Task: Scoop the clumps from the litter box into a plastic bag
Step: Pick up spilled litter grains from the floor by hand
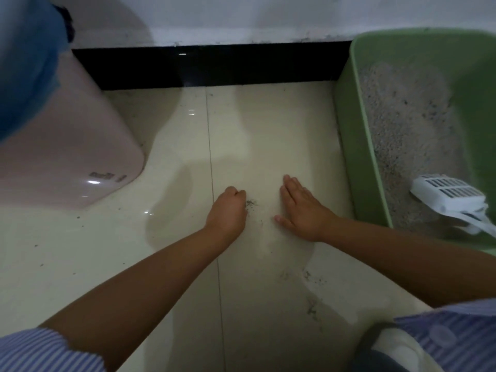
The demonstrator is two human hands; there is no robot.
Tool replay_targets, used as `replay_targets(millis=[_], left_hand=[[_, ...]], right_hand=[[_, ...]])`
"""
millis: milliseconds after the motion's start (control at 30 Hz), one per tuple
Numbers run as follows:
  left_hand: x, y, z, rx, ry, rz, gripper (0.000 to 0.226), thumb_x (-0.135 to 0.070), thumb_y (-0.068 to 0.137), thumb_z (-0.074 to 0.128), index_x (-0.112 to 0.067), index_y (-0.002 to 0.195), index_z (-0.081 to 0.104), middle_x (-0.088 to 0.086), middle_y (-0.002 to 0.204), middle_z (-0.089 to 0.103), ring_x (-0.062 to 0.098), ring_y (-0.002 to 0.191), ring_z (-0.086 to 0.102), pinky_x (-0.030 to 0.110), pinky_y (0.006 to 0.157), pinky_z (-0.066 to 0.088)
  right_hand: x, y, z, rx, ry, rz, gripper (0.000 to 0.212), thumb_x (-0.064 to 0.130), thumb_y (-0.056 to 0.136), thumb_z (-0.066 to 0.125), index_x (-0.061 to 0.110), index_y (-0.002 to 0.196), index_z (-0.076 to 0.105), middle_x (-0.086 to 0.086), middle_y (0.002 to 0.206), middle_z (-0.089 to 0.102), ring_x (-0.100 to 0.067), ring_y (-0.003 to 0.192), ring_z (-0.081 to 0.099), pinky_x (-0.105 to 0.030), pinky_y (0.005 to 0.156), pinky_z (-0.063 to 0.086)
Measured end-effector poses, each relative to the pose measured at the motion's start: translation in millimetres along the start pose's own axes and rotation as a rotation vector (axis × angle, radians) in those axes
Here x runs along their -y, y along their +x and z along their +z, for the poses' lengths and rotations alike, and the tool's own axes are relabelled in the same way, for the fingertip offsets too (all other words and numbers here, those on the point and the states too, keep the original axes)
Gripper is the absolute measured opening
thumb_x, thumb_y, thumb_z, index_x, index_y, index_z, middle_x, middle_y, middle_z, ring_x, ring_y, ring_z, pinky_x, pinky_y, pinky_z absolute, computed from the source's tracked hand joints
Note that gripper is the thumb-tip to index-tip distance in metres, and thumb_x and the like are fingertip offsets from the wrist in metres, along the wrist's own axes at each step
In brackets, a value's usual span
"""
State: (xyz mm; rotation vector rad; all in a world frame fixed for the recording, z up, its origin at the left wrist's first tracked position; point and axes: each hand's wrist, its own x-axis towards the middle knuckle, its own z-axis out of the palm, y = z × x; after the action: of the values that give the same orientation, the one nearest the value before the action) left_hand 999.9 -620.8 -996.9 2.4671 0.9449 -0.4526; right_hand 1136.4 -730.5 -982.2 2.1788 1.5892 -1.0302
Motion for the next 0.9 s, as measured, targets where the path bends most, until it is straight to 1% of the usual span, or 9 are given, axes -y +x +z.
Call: replay_targets(millis=[167, 233, 300, 400, 500, 533, 600, 667, 900], left_hand=[[0, -1, -2, 0.003, 0.191, 0.073, 0.022, -0.006, 0.093, 0.045, -0.006, 0.114, 0.053, 0.01, 0.118, 0.049, 0.026, 0.109, 0.05, 0.032, 0.08, 0.044], [2, -1, -13, -0.048, 0.271, 0.148, 0.022, -0.01, 0.077, 0.07, -0.008, 0.097, 0.063, 0.01, 0.1, 0.057, 0.025, 0.092, 0.059, 0.031, 0.062, 0.048], [8, -1, -18, -0.073, 0.339, 0.173, 0.031, -0.014, 0.064, 0.081, -0.01, 0.091, 0.067, 0.01, 0.092, 0.059, 0.024, 0.084, 0.061, 0.028, 0.052, 0.046], [9, 0, -10, 0.074, 0.353, 0.246, 0.04, -0.012, 0.097, 0.041, -0.012, 0.137, 0.041, 0.008, 0.133, 0.04, 0.023, 0.122, 0.039, 0.032, 0.083, 0.044], [8, -1, -10, 0.107, 0.365, 0.258, 0.042, -0.011, 0.098, 0.038, -0.011, 0.14, 0.038, 0.005, 0.14, 0.038, 0.022, 0.128, 0.035, 0.031, 0.087, 0.045], [8, -1, -10, 0.058, 0.354, 0.291, 0.04, -0.012, 0.093, 0.05, -0.008, 0.133, 0.049, 0.008, 0.133, 0.048, 0.022, 0.121, 0.044, 0.029, 0.08, 0.049], [9, -2, -9, -0.023, 0.372, 0.388, 0.036, -0.015, 0.052, 0.087, -0.007, 0.085, 0.075, 0.007, 0.085, 0.069, 0.02, 0.079, 0.066, 0.019, 0.045, 0.047], [11, 0, -8, -0.064, 0.426, 0.42, 0.041, -0.015, 0.014, 0.091, -0.011, 0.047, 0.068, -0.001, 0.05, 0.059, 0.015, 0.046, 0.06, 0.012, 0.028, 0.031], [3, -2, -7, -0.098, 0.465, 0.503, 0.042, -0.009, 0.003, 0.086, -0.008, 0.032, 0.056, 0.003, 0.037, 0.05, 0.015, 0.032, 0.049, 0.01, 0.027, 0.027]], right_hand=[[-8, -1, 0, -0.007, -0.088, -0.056, 0.095, 0.067, 0.079, 0.001, -0.001, 0.145, -0.008, -0.017, 0.15, -0.027, -0.024, 0.14, -0.024, -0.028, 0.115, -0.01], [-8, -1, 6, -0.054, -0.068, -0.063, 0.116, 0.075, 0.058, -0.014, -0.001, 0.146, -0.007, -0.016, 0.15, -0.026, -0.024, 0.138, -0.025, -0.027, 0.107, -0.015], [-4, 2, 12, -0.084, -0.071, -0.044, 0.113, 0.066, 0.055, -0.013, 0.0, 0.146, -0.006, -0.019, 0.153, -0.019, -0.03, 0.143, -0.017, -0.028, 0.105, -0.017], [2, 4, 16, -0.117, -0.053, -0.004, 0.11, 0.061, 0.054, -0.014, -0.001, 0.145, -0.008, -0.019, 0.153, -0.019, -0.031, 0.143, -0.015, -0.026, 0.105, -0.016], [2, 6, 19, -0.124, -0.065, 0.001, 0.11, 0.06, 0.054, -0.016, 0.0, 0.145, -0.01, -0.019, 0.153, -0.02, -0.03, 0.143, -0.017, -0.026, 0.105, -0.017], [1, 7, 19, -0.126, -0.071, -0.003, 0.109, 0.06, 0.055, -0.016, 0.0, 0.145, -0.01, -0.019, 0.153, -0.02, -0.03, 0.143, -0.017, -0.026, 0.105, -0.017], [-1, 6, 19, -0.133, -0.07, -0.009, 0.107, 0.06, 0.056, -0.015, 0.001, 0.146, -0.009, -0.019, 0.153, -0.02, -0.03, 0.144, -0.016, -0.026, 0.105, -0.017], [-2, 6, 19, -0.134, -0.071, -0.014, 0.107, 0.059, 0.057, -0.015, 0.001, 0.146, -0.009, -0.018, 0.153, -0.019, -0.03, 0.144, -0.015, -0.026, 0.105, -0.017], [2, 4, 16, -0.114, -0.078, -0.001, 0.104, 0.06, 0.06, -0.013, 0.001, 0.146, -0.01, -0.018, 0.153, -0.021, -0.029, 0.143, -0.017, -0.025, 0.105, -0.017]])
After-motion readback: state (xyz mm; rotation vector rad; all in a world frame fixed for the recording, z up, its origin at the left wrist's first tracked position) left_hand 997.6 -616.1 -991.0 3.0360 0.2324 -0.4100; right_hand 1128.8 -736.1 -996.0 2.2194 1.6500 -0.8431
